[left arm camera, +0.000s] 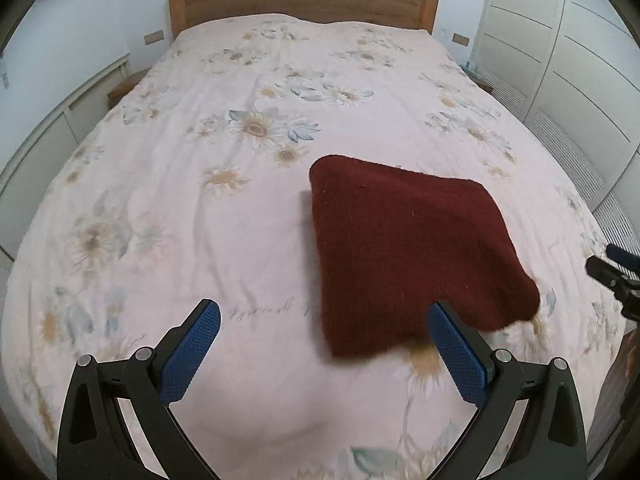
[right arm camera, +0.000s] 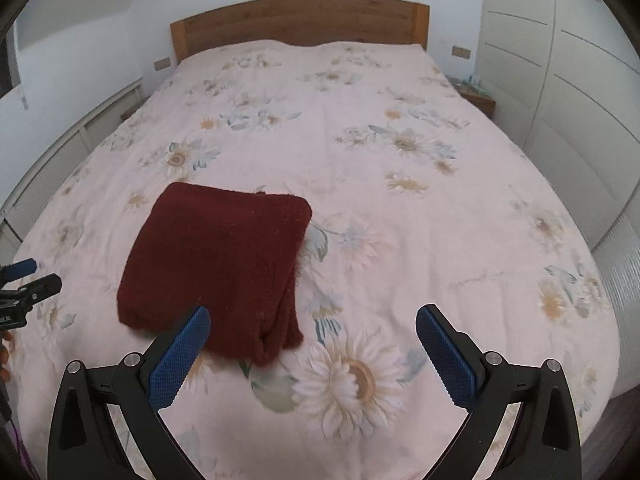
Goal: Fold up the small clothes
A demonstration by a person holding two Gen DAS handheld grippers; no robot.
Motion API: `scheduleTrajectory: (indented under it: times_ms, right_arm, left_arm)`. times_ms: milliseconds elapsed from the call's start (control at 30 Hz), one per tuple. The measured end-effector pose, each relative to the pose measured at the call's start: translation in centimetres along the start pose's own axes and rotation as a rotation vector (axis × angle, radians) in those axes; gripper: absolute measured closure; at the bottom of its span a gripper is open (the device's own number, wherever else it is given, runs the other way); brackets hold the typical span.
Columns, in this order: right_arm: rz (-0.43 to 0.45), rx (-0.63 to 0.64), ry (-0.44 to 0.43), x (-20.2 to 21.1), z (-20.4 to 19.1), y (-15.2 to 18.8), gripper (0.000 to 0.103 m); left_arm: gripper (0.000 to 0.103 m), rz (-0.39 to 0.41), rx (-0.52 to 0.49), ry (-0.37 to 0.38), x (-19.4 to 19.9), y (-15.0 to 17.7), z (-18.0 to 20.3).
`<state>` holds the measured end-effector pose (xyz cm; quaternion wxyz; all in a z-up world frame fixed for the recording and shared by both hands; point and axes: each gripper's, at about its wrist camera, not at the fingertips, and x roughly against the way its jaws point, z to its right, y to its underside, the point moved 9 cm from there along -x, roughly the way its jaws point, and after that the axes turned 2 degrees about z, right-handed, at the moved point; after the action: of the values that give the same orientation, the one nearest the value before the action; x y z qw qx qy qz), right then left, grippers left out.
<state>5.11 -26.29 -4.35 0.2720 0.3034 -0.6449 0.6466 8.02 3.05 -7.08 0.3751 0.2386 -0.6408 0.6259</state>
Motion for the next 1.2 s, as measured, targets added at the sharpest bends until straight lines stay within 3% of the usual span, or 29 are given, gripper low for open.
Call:
scheduleTrajectory:
  times_ms: [167,433,1200]
  right_arm:
    - [-0.014,-0.021,0.028,1.8,0.8,1.9,0.000]
    - [-0.031,-0.006,0.051,2.5,0.9,3.2,0.000]
    - [-0.032,0.001,0.052,2.8,0.4,3.3,0.000]
  left_arm:
    - [0.001,0.016,-0.034,-0.058,2.4,1.6,0.1]
    - [0.001,0.023,-0.014,-0.089,2.9,2.7,-0.6]
    - [0.001,0.023,-0.006,-0.099,3.0,2.6,-1.1]
